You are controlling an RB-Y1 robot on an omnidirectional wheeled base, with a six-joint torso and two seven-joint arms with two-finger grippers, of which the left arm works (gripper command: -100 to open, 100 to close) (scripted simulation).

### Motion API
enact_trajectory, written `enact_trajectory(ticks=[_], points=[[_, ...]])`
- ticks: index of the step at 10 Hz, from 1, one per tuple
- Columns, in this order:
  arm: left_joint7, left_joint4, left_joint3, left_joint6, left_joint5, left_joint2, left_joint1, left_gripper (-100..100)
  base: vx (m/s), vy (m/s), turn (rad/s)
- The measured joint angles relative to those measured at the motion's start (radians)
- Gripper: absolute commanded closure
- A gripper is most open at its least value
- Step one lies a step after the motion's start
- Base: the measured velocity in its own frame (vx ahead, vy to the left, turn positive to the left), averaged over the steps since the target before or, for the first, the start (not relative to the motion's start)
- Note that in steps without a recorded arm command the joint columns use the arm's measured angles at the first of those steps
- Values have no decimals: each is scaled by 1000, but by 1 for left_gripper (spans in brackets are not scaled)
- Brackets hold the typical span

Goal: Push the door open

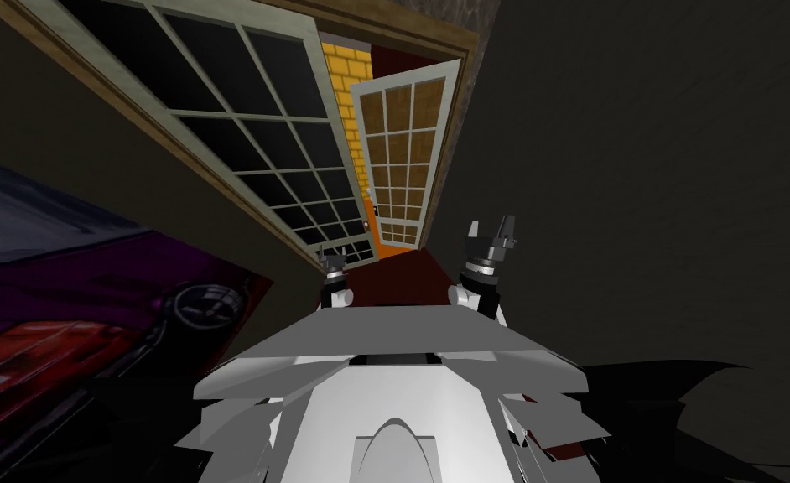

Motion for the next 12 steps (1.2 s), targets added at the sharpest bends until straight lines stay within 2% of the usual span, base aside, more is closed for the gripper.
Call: enact_trajectory(ticks=[2,4,10,12], points=[[23,34,1,-7,16,0,-12,-100,80,14,-95],[58,97,4,-26,36,2,-37,-100,100,19,-94],[151,214,15,-50,95,11,-77,-100,74,21,-71],[173,257,16,-65,106,10,-91,-100,65,20,-84]])
